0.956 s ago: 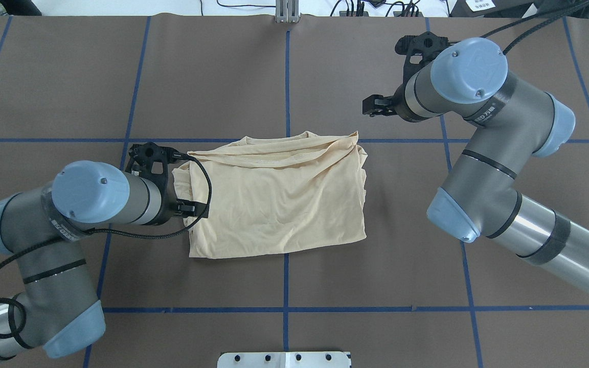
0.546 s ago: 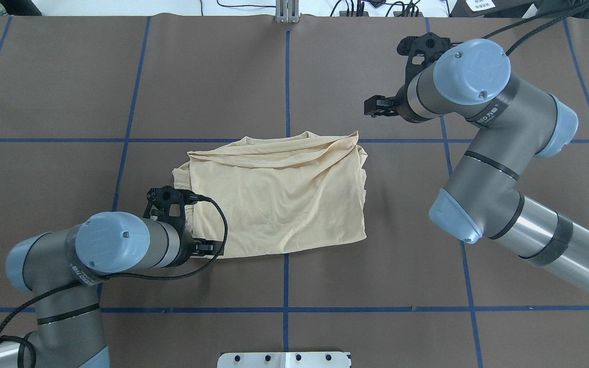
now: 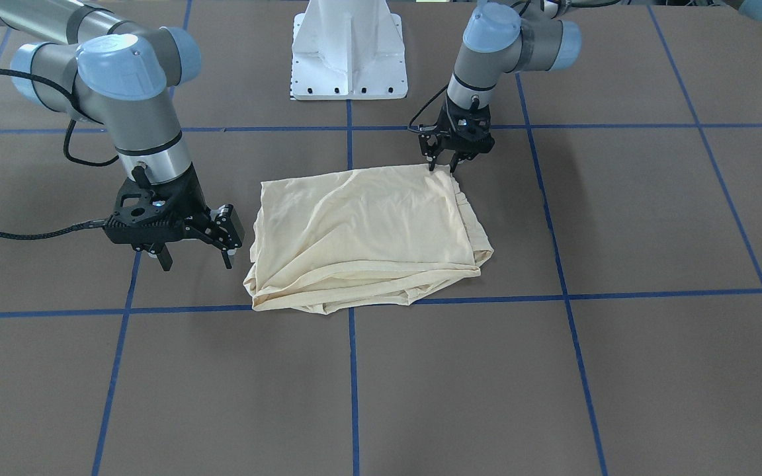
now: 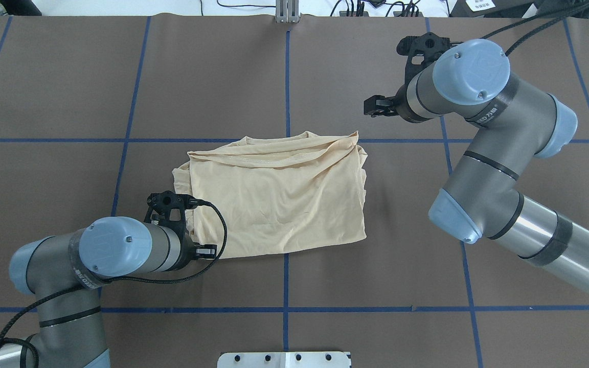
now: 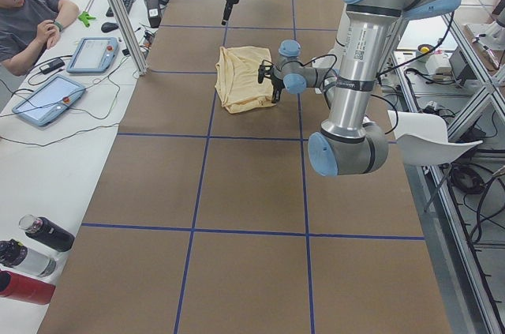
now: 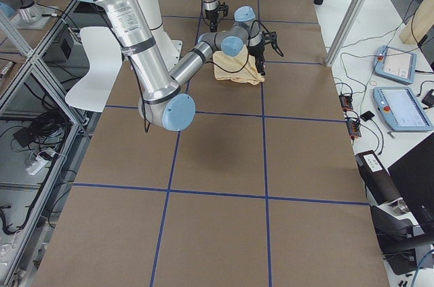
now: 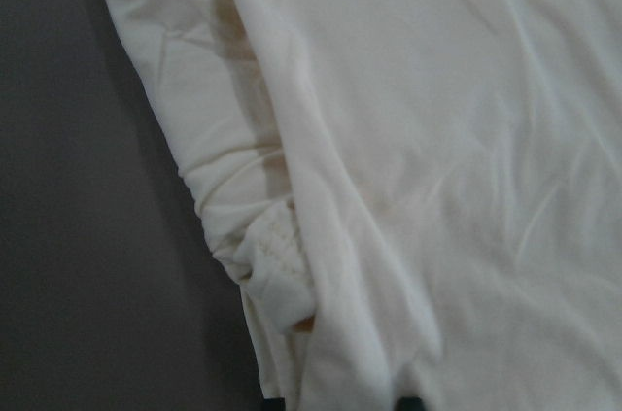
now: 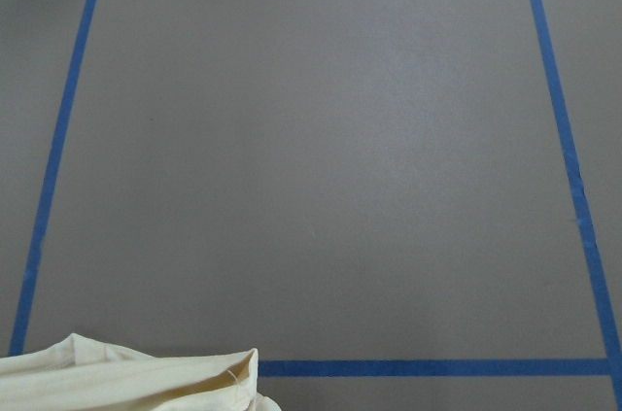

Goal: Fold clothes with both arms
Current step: 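Lower the left gripper to the near edge of the folded shirt and grasp, then drag the folded shirt farther from the robot with the left gripper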

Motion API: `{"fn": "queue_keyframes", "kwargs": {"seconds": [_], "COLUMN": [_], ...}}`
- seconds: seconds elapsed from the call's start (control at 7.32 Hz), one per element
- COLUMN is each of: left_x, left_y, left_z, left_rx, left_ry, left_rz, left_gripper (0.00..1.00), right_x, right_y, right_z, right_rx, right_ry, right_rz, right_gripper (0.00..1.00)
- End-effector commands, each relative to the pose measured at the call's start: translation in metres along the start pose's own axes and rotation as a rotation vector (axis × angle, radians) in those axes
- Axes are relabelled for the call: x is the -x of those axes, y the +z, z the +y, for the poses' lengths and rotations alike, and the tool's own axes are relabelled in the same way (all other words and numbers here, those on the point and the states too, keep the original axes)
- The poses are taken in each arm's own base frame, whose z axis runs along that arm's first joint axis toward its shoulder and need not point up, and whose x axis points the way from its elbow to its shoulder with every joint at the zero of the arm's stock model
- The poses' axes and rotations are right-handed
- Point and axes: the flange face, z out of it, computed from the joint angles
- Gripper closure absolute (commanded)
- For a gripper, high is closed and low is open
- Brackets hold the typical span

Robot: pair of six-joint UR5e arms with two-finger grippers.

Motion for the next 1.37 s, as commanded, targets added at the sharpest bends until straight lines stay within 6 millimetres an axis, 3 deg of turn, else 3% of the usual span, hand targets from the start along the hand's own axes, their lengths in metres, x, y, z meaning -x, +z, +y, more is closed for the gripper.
{"fn": "queue_keyframes", "kwargs": {"seconds": [0.0,0.27,0.41,0.55,0.96,1.23], "left_x": [0.001,-0.003,0.007,0.024,0.109,0.117], "left_y": [0.001,-0.009,-0.015,-0.025,-0.035,-0.021], "left_z": [0.000,-0.005,-0.026,-0.059,-0.175,-0.272], "left_rx": [0.001,-0.013,-0.047,-0.094,-0.209,-0.283], "left_ry": [-0.002,0.008,0.016,0.069,0.139,0.134], "left_rz": [-0.002,0.014,0.004,-0.017,-0.173,-0.214], "left_gripper": [1.00,1.00,1.00,1.00,1.00,1.00], "right_x": [0.000,0.000,0.000,0.000,0.001,0.002], "right_y": [0.000,0.001,0.003,0.004,0.004,0.003], "right_z": [0.000,0.001,0.001,0.001,0.002,0.002], "right_rx": [-0.002,0.000,0.001,0.003,0.003,0.002], "right_ry": [0.000,-0.001,-0.001,-0.002,0.000,0.000], "right_rz": [0.002,0.003,0.004,0.005,0.003,0.002], "right_gripper": [0.00,0.00,0.00,0.00,0.00,0.00]}}
